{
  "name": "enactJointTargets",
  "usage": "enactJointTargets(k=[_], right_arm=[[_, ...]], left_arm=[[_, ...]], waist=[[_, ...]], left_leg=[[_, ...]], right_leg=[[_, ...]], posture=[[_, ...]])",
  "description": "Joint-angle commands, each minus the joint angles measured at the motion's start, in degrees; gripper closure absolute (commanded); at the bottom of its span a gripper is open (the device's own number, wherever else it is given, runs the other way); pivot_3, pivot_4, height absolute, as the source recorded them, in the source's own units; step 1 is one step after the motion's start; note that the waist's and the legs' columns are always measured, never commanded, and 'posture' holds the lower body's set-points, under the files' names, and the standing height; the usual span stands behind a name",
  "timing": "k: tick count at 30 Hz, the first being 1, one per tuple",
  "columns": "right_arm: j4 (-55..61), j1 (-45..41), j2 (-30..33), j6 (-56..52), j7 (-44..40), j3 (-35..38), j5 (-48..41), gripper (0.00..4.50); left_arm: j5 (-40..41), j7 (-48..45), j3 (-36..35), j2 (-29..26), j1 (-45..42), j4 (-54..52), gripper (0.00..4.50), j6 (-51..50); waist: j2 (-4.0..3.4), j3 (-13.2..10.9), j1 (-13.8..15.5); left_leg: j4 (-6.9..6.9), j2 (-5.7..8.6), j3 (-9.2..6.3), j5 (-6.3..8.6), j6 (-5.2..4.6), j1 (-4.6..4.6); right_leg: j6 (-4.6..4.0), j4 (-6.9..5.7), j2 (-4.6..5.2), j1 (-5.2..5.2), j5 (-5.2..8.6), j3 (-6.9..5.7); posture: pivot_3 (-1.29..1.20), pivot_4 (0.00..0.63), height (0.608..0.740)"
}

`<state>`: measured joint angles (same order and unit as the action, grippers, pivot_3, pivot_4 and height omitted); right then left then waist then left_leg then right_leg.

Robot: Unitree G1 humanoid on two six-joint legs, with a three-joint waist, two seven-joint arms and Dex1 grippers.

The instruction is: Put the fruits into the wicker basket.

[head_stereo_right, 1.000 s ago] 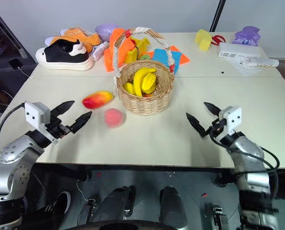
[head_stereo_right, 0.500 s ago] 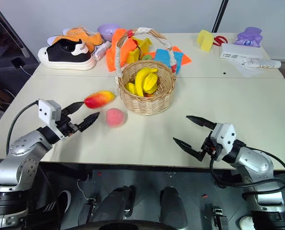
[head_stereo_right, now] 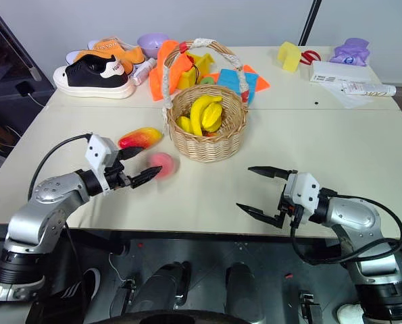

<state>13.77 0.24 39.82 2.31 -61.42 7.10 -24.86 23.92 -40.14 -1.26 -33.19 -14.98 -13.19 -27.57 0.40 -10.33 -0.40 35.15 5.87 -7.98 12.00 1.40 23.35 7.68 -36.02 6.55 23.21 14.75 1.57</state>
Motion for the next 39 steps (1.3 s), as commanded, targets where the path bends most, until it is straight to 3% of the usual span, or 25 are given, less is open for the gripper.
enactJointTargets(k=[1, 25, 30, 36, 39], right_arm=[[0.7, -0.91, -1.07, 1.06, 0.59, -0.67, 0.21, 0.04], [1.86, -3.89, -3.1, 0.47, 3.26, -4.1, 2.11, 0.04], [1.19, -4.03, -2.98, 0.89, 3.63, -4.31, 2.96, 0.0], [1.62, -4.02, -3.61, 0.11, 4.39, -3.9, 2.22, 0.0], [1.68, -4.02, -3.89, -0.1, 5.24, -2.92, 1.88, 0.0]], left_arm=[[-1.37, -1.26, 0.2, -0.2, -2.86, 1.14, 0.18, 2.41], [-10.52, -5.09, 10.22, 2.56, -10.07, 12.85, 0.18, 0.73], [-11.94, -4.19, 8.79, 2.87, -10.17, 12.58, 1.65, 5.46], [-8.06, -3.0, 4.81, 3.15, -9.44, 7.23, 1.76, 0.8], [-1.12, -1.67, 0.45, 4.22, -9.56, 1.22, 1.76, -7.63]], waist=[[0.01, -0.01, 0.0], [0.04, -0.02, -0.12], [0.04, -0.02, -0.12], [0.04, -0.02, -0.16], [0.05, -0.03, -0.15]], left_leg=[[0.0, 0.0, -0.02, 0.0, 0.0, 0.01], [0.0, 0.07, -0.03, -0.01, -0.01, 0.01], [0.0, 0.06, -0.04, -0.01, -0.01, 0.01], [0.0, 0.06, -0.04, -0.01, -0.01, 0.01], [0.01, 0.06, -0.05, -0.01, -0.01, 0.01]], right_leg=[[0.01, 0.0, 0.0, 0.01, 0.0, -0.01], [0.21, -0.03, 0.03, 0.03, -0.11, -0.01], [0.21, -0.03, 0.03, 0.03, -0.11, -0.01], [0.21, -0.04, 0.02, 0.04, -0.11, -0.01], [0.22, -0.04, 0.03, 0.03, -0.12, -0.01]], posture=[[0.0, 0.15, 0.74], [0.0, 0.15, 0.74], [0.0, 0.15, 0.74], [0.0, 0.15, 0.74], [0.0, 0.15, 0.74]])
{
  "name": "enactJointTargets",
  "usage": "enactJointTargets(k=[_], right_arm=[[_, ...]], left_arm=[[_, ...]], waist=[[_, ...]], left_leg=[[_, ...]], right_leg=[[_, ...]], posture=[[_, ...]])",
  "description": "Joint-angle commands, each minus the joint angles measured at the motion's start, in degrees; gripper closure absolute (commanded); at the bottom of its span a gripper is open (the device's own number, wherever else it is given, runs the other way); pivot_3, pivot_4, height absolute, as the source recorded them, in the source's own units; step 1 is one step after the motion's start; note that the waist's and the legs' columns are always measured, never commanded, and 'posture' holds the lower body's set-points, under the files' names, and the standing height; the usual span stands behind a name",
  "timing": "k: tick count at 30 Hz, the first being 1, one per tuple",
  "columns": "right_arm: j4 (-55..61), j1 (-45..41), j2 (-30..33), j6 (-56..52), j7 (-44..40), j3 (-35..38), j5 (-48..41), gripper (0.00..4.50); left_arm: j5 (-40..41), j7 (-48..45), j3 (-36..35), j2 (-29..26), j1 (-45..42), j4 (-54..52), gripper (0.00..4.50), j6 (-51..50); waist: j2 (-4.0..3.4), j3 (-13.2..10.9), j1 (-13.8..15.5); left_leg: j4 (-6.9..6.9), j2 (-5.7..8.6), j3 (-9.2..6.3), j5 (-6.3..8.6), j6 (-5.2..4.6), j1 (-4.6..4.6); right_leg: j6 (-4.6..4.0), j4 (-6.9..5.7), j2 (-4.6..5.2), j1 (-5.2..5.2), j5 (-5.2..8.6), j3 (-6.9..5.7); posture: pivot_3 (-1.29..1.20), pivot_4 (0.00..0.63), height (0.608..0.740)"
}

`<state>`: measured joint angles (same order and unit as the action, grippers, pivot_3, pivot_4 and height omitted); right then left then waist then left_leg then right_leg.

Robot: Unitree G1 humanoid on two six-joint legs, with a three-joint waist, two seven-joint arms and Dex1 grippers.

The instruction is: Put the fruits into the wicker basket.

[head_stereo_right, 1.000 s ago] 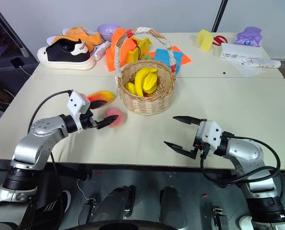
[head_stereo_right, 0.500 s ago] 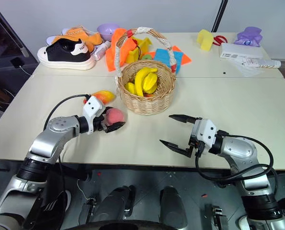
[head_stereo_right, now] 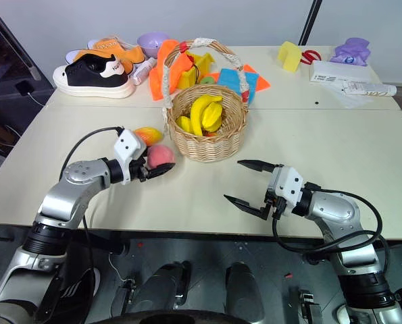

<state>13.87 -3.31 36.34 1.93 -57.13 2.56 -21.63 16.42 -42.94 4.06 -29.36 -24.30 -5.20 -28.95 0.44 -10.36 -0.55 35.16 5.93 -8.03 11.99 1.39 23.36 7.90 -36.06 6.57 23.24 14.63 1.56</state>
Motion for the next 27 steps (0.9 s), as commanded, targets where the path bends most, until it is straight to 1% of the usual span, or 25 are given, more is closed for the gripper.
enactJointTargets(k=[1, 3, 5, 9, 13, 16, 19, 21, 22, 23, 27], right_arm=[[1.69, -0.63, -0.67, 0.16, 1.39, 2.06, -1.81, 0.0], [1.94, -1.37, -1.49, -0.6, 2.7, 3.03, -3.14, 0.0], [1.95, -2.29, -2.25, -1.08, 3.81, 3.77, -4.17, 0.0], [0.09, -6.06, -5.28, -3.3, 9.37, 6.36, -6.12, 0.0], [-0.37, -8.77, -6.52, -4.88, 11.8, 6.55, -5.89, 0.0], [-0.26, -9.31, -6.6, -4.81, 12.46, 6.16, -4.97, 0.0], [-0.3, -9.52, -7.13, -4.64, 13.84, 6.38, -4.52, 0.0], [-0.37, -9.48, -7.39, -4.45, 14.21, 6.02, -4.02, 0.0], [-0.17, -9.36, -7.54, -4.41, 14.27, 5.74, -3.9, 0.0], [-0.03, -9.34, -7.68, -4.49, 14.33, 5.55, -3.87, 0.0], [0.03, -9.58, -7.75, -4.85, 14.09, 5.29, -3.88, 0.0]], left_arm=[[6.93, 2.27, -5.37, 0.78, -0.71, -8.64, 1.76, -7.82], [8.07, 5.17, -6.05, 2.61, -2.93, -10.7, 1.76, -10.17], [8.48, 7.66, -6.07, 4.87, -6.06, -10.59, 1.76, -11.16], [5.59, 14.88, -4.37, 12.07, -15.36, -3.53, 1.76, -10.97], [1.64, 20.16, -2.71, 18.45, -23.04, 6.74, 1.76, -7.69], [-0.32, 20.84, -1.42, 20.91, -26.26, 11.69, 1.76, -4.81], [-1.23, 20.47, -0.93, 22.29, -26.92, 15.14, 1.76, -2.43], [-2.96, 21.11, -0.07, 22.97, -27.02, 16.78, 0.72, 0.17], [-2.13, 19.83, -0.23, 23.36, -26.99, 16.77, 0.33, 0.5], [-2.01, 18.7, 0.01, 23.35, -26.9, 16.49, 0.03, 1.15], [-2.07, 17.09, 0.43, 22.24, -25.42, 12.23, 0.03, 0.21]], waist=[[0.01, 0.0, -0.02], [0.01, 0.0, 0.01], [0.02, -0.01, 0.2], [0.13, -0.06, 0.45], [0.13, -0.05, 0.95], [0.14, -0.06, 0.95], [0.13, -0.06, 0.85], [0.14, -0.06, 0.88], [0.14, -0.06, 0.89], [0.14, -0.06, 0.89], [0.13, -0.06, 0.82]], left_leg=[[0.0, 0.0, -0.01, 0.0, 0.0, 0.01], [0.0, 0.0, -0.01, 0.0, 0.0, 0.0], [0.04, 0.01, -0.02, 0.0, 0.0, 0.0], [0.13, 0.05, -0.02, -0.01, 0.0, 0.0], [0.11, 0.07, 0.0, -0.02, 0.01, -0.01], [0.06, 0.09, 0.01, -0.02, 0.01, 0.01], [0.03, 0.1, 0.01, -0.02, 0.01, 0.01], [0.04, 0.1, 0.01, -0.02, 0.01, 0.01], [0.05, 0.1, 0.01, -0.02, 0.01, 0.01], [0.06, 0.11, 0.01, -0.02, 0.01, 0.01], [0.06, 0.12, 0.01, -0.02, 0.01, 0.02]], right_leg=[[0.0, 0.0, 0.0, 0.0, 0.0, 0.0], [0.0, -0.01, 0.0, 0.0, 0.0, 0.0], [0.01, -0.02, 0.0, -0.03, 0.0, -0.02], [0.02, -0.02, 0.0, -0.08, -0.01, -0.03], [0.03, -0.03, 0.0, -0.07, -0.01, -0.03], [0.03, -0.03, 0.0, -0.02, -0.01, -0.04], [0.05, -0.03, 0.0, 0.0, 0.0, -0.03], [0.05, -0.04, 0.0, 0.0, 0.0, -0.03], [0.05, -0.04, 0.0, 0.0, 0.0, -0.04], [0.05, -0.04, 0.0, -0.01, -0.01, -0.03], [0.06, -0.05, 0.02, -0.01, -0.01, -0.03]], posture=[[0.0, 0.15, 0.74], [0.0, 0.15, 0.74], [0.0, 0.15, 0.74], [0.0, 0.15, 0.74], [0.0, 0.15, 0.74], [0.0, 0.15, 0.74], [0.0, 0.15, 0.74], [0.0, 0.15, 0.74], [0.0, 0.15, 0.74], [0.0, 0.15, 0.74], [0.0, 0.15, 0.74]])
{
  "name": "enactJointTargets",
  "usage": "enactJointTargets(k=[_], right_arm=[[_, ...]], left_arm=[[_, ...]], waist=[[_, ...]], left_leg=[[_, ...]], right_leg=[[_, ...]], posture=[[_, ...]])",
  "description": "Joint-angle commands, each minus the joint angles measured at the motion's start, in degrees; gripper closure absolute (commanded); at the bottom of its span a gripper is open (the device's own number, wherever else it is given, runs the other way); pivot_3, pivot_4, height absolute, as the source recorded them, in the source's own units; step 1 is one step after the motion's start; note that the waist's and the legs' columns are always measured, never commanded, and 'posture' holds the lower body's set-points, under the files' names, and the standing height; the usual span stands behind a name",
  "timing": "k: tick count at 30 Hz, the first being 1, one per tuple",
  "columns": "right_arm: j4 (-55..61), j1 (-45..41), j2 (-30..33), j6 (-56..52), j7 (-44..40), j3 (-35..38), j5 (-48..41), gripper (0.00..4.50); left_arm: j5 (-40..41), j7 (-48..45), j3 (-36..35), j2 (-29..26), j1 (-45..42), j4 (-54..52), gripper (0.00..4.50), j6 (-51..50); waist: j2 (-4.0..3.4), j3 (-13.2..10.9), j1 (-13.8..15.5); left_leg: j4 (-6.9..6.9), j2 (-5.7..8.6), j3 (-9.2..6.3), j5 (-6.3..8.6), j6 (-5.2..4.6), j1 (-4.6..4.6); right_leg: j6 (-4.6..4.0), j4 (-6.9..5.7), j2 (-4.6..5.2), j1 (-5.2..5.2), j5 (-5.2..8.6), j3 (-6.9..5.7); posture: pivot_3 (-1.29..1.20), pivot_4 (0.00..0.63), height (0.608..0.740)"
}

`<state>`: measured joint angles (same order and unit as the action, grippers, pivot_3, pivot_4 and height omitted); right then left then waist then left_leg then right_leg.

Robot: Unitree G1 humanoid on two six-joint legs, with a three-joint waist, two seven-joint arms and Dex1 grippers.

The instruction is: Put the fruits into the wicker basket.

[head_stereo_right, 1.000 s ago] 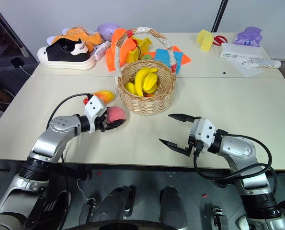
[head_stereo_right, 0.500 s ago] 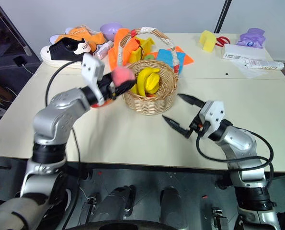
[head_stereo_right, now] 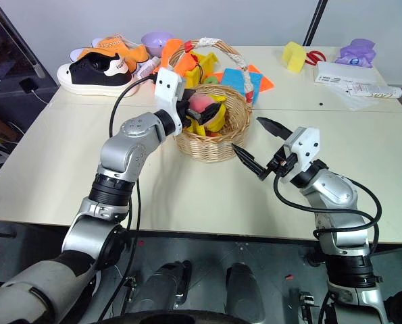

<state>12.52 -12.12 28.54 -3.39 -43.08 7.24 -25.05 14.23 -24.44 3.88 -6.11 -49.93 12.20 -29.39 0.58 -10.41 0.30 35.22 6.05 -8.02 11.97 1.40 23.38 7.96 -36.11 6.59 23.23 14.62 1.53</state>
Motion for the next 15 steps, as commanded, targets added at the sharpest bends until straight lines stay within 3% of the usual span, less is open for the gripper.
enactJointTargets(k=[1, 6, 11, 15], right_arm=[[1.42, -0.81, 0.1, 0.46, -0.15, 0.5, -0.46, 0.0], [2.72, 0.26, 0.46, -0.64, -1.34, 0.19, -1.67, 0.0], [5.36, 3.59, 2.61, -0.27, -6.52, -2.34, -1.25, 0.0], [7.56, 5.98, 4.39, -1.58, -10.24, -3.4, -3.04, 0.0]], left_arm=[[1.51, -2.9, -0.11, -1.92, 1.21, -7.66, 0.03, -0.25], [5.86, -4.92, -4.02, -8.11, 9.04, -21.86, 0.03, -6.46], [10.74, -5.56, -12.19, -17.24, 25.33, -37.24, 0.03, -12.84], [15.03, -2.72, -21.09, -18.37, 33.73, -41.94, 0.03, -14.16]], waist=[[0.0, 0.0, -0.09], [-0.03, 0.02, -1.23], [-0.1, 0.05, -1.37], [-0.05, 0.03, -0.67]], left_leg=[[0.0, 0.0, 0.0, 0.0, 0.0, 0.0], [-0.02, -0.02, -0.03, 0.0, 0.01, -0.01], [-0.08, -0.1, -0.01, 0.0, 0.0, -0.06], [-0.01, -0.11, -0.02, 0.0, 0.01, -0.05]], right_leg=[[0.0, 0.0, 0.0, 0.0, 0.0, 0.0], [0.0, -0.04, -0.01, 0.01, 0.0, 0.0], [-0.02, -0.09, -0.06, 0.06, 0.0, 0.08], [-0.04, -0.06, -0.08, 0.0, 0.0, 0.07]], posture=[[0.0, 0.15, 0.74], [0.0, 0.15, 0.74], [0.0, 0.15, 0.74], [0.0, 0.15, 0.74]])
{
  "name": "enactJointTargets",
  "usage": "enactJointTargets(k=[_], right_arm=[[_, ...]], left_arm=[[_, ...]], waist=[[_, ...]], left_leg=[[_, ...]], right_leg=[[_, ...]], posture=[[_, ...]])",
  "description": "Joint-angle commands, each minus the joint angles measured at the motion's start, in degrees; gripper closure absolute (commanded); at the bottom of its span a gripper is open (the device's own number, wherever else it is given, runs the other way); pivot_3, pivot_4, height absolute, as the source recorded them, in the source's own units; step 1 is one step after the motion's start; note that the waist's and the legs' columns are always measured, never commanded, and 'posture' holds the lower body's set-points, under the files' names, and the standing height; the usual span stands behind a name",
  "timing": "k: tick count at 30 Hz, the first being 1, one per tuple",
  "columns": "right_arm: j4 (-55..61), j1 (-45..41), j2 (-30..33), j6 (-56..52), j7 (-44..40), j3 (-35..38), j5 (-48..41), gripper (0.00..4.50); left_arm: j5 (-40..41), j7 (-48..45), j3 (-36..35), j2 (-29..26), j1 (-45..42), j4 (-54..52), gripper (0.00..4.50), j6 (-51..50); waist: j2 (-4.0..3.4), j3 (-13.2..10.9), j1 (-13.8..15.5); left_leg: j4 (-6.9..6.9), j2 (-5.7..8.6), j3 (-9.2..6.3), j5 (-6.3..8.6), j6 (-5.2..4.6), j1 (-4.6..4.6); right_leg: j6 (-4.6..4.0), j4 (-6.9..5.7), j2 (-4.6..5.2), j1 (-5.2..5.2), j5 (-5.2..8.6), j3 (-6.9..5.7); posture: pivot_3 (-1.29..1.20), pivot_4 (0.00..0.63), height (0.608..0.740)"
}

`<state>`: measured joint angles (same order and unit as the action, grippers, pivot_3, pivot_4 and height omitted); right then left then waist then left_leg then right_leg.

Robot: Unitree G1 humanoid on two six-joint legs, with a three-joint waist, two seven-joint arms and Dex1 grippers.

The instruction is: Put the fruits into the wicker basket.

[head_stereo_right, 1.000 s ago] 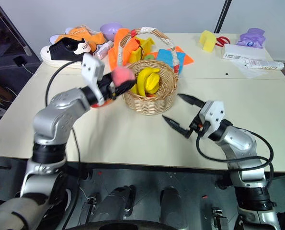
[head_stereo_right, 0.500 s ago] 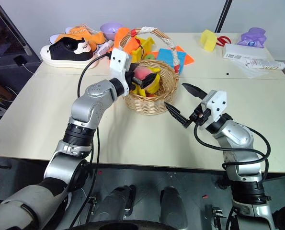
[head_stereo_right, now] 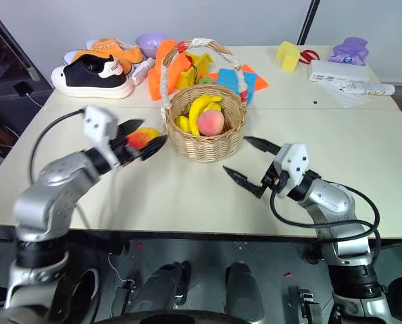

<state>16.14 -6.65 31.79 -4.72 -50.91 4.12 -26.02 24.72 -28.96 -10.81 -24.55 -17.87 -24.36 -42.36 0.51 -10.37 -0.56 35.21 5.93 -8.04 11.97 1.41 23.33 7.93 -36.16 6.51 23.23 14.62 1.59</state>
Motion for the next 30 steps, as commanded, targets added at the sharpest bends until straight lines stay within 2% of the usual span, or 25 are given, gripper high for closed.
enactJointTargets(k=[1, 3, 5, 13, 15, 23, 30], right_arm=[[4.3, 0.87, 1.64, -0.63, -3.24, -0.31, -2.59, 0.0], [3.97, 1.76, 3.71, 0.35, -6.43, -0.95, -1.74, 0.0], [3.11, 1.78, 4.55, 0.85, -7.83, -1.14, -1.34, 0.0], [2.5, 0.14, 3.25, 1.01, -7.88, -3.17, -0.94, 0.0], [2.34, -0.22, 2.71, 1.19, -7.45, -3.49, -0.62, 0.0], [1.86, -1.25, 0.62, 1.73, -6.11, -4.58, 0.9, 0.0], [2.17, -1.1, -0.3, 2.51, -4.21, -4.86, 1.97, 0.0]], left_arm=[[5.67, 2.44, -8.4, 0.05, 3.68, -6.07, 0.03, -2.44], [4.57, 2.07, -11.83, -1.53, 10.66, -5.83, 0.03, -1.39], [3.81, 2.26, -12.73, -2.46, 13.25, -5.56, 0.03, 0.1], [2.29, 2.92, -9.65, -4.07, 13.48, -4.67, 0.03, 3.34], [1.1, 1.51, -9.27, -5.79, 11.96, -1.47, 0.03, 4.92], [-1.4, -9.61, -3.35, -11.72, -5.56, 24.9, 0.03, 12.63], [-7.68, -22.53, 6.95, -11.79, -23.12, 52.32, 0.03, 19.58]], waist=[[0.03, -0.01, 0.56], [-0.01, 0.04, 0.81], [-0.01, 0.04, 0.81], [0.1, 0.04, 1.29], [0.1, 0.04, 1.22], [0.1, 0.04, 1.26], [0.15, 0.02, 0.92]], left_leg=[[0.03, 0.01, -0.01, 0.0, 0.0, 0.0], [0.07, 0.04, 0.01, 0.02, -0.01, 0.0], [0.02, 0.06, 0.07, 0.05, -0.05, -0.04], [0.05, 0.07, 0.04, 0.05, -0.03, 0.0], [0.0, 0.06, 0.04, 0.05, -0.03, 0.02], [0.02, 0.04, 0.03, 0.03, -0.02, 0.01], [0.0, 0.1, -0.01, 0.02, -0.02, 0.05]], right_leg=[[0.0, 0.03, 0.02, -0.04, 0.0, -0.01], [0.0, 0.12, 0.06, -0.09, 0.0, 0.0], [0.0, 0.11, 0.12, -0.1, 0.01, 0.02], [-0.21, 0.15, 0.18, -0.12, 0.12, -0.06], [-0.18, 0.13, 0.17, -0.04, 0.11, -0.06], [-0.03, 0.1, 0.08, -0.04, 0.01, -0.07], [0.01, 0.08, 0.11, 0.01, -0.01, -0.14]], posture=[[0.0, 0.15, 0.74], [0.0, 0.15, 0.74], [0.0, 0.15, 0.74], [0.0, 0.15, 0.74], [0.0, 0.15, 0.74], [0.0, 0.15, 0.74], [0.0, 0.15, 0.74]])
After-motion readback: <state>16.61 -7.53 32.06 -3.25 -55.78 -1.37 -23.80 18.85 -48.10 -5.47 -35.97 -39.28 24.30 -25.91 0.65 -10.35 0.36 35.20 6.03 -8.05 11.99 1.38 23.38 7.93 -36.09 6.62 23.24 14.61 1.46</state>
